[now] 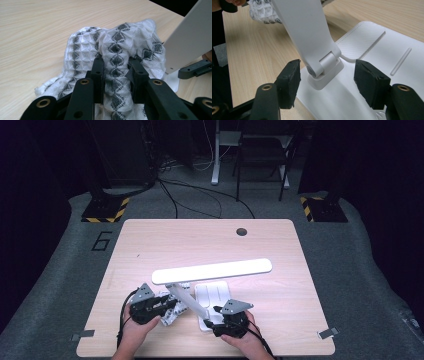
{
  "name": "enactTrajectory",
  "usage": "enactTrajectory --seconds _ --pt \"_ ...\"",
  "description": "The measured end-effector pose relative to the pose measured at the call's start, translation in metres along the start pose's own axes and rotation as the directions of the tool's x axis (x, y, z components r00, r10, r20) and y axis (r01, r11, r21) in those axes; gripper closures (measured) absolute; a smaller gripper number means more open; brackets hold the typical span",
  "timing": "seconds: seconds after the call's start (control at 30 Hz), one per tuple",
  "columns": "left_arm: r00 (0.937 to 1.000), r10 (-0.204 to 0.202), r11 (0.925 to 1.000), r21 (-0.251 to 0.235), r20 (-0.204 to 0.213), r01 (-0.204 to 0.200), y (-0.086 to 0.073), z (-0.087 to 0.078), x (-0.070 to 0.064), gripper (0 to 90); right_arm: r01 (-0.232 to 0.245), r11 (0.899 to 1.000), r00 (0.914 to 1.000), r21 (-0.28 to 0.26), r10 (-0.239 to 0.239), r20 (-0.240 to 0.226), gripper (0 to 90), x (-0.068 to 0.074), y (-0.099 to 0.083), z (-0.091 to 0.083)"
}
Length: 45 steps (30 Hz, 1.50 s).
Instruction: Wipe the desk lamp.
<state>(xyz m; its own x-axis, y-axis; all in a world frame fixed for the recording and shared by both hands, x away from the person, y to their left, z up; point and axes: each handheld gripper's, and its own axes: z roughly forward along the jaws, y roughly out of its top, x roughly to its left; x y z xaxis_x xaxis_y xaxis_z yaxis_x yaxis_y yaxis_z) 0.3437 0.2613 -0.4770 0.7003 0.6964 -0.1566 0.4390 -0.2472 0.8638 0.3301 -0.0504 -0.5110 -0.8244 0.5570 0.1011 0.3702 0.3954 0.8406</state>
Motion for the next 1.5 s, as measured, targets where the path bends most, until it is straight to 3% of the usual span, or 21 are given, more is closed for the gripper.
enactTrajectory --seconds 0.23,0.43,0.5,0.63,0.67,0.8,0.83,0.87,0.97,1.17,1.43,1.5 --pt "0.9986 0.005 0.9998 -0.019 -0.053 -0.006 0.000 -0.015 0.009 69.7 -0.001 1.000 1.0000 -0.005 0.001 0.004 37.9 0.000 0.001 -0.002" --pt "0.9921 -0.023 0.9995 -0.023 -0.123 0.020 -0.004 -0.030 0.022 69.7 0.006 1.000 1.0000 -0.007 -0.006 0.005 37.6 -0.001 0.001 -0.004" --pt "0.9834 -0.022 0.9996 -0.022 -0.180 0.018 -0.006 -0.036 0.029 69.7 -0.003 1.000 1.0000 -0.007 0.003 0.005 37.5 -0.001 0.001 -0.004" --pt "0.9782 -0.035 0.9993 -0.022 -0.205 0.031 -0.009 -0.042 0.035 69.7 -0.003 1.000 0.9999 -0.013 0.003 0.011 37.6 -0.003 0.001 -0.007" --pt "0.9711 -0.048 0.9988 -0.021 -0.234 0.044 -0.013 -0.045 0.041 69.7 -0.010 1.000 0.9998 -0.019 0.010 0.016 37.5 -0.003 0.001 -0.008" --pt "0.9609 -0.089 0.9960 -0.033 -0.262 0.083 -0.019 -0.051 0.051 69.4 -0.007 1.000 0.9998 -0.017 0.008 0.016 37.5 -0.004 0.001 -0.008" --pt "0.9609 -0.089 0.9960 -0.033 -0.262 0.083 -0.019 -0.051 0.051 69.3 -0.007 1.000 0.9998 -0.017 0.008 0.016 37.5 -0.004 0.001 -0.008" --pt "0.9556 -0.095 0.9955 -0.032 -0.279 0.089 -0.020 -0.054 0.055 69.4 -0.008 1.000 0.9999 -0.013 0.008 0.015 37.5 -0.004 0.001 -0.007" --pt "0.9524 -0.102 0.9947 -0.039 -0.287 0.095 -0.022 -0.055 0.057 69.2 -0.011 1.000 0.9998 -0.012 0.011 0.015 37.5 -0.004 0.000 -0.007" --pt "0.9370 -0.131 0.9913 -0.053 -0.324 0.121 -0.026 -0.059 0.064 68.6 -0.010 1.000 0.9997 -0.017 0.010 0.023 37.5 -0.006 0.000 -0.008" --pt "0.9278 -0.153 0.9882 -0.054 -0.340 0.143 -0.031 -0.062 0.070 67.5 -0.008 1.000 0.9999 -0.012 0.009 0.014 37.6 -0.006 -0.001 -0.007" --pt "0.9226 -0.157 0.9876 -0.057 -0.352 0.146 -0.033 -0.060 0.073 67.5 -0.007 1.000 0.9999 -0.009 0.007 0.015 37.6 -0.007 -0.001 -0.007"
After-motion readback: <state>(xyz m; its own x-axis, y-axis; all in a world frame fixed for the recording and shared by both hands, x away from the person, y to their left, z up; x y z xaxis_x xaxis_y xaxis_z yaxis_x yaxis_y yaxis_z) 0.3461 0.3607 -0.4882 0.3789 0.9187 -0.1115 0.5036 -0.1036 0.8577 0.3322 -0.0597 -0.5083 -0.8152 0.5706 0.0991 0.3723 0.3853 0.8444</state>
